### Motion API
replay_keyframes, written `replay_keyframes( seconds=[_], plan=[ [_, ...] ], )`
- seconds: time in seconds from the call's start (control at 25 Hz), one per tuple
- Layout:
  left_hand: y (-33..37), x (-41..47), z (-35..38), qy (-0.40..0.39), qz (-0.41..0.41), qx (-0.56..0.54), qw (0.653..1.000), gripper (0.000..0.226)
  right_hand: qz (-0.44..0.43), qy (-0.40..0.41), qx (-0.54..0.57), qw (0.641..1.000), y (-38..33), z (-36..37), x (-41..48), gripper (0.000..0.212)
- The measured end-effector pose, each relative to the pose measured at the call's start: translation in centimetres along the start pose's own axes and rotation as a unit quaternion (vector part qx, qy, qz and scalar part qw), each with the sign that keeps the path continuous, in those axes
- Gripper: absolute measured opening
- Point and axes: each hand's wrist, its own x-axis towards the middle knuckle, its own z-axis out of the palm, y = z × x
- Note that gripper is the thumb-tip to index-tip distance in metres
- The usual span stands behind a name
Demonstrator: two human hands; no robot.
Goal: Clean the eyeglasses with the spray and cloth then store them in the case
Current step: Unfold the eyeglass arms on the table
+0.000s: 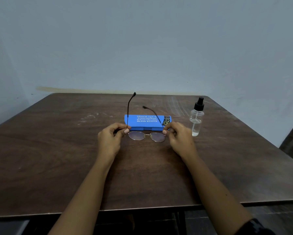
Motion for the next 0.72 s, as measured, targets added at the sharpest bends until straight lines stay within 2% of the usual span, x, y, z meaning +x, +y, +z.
replay_keyframes(
  seconds=[0.24, 0.44, 0.72],
  plan=[
    [-0.3, 0.13, 0.0, 0.017, 0.017, -0.003, 1.0, 0.014, 0.09, 0.006, 0.109, 0.99, 0.07, 0.26, 0.17, 0.015],
    [-0.24, -0.19, 0.09, 0.027, 0.062, 0.051, 0.996, 0.012, 0.099, 0.017, 0.125, 0.987, 0.12, 0.48, 0.22, 0.006],
    [-0.17, -0.31, 0.13, 0.003, 0.063, 0.048, 0.997, 0.009, 0.096, 0.03, 0.139, 0.985, 0.33, 0.6, 0.36, 0.006]
  ],
)
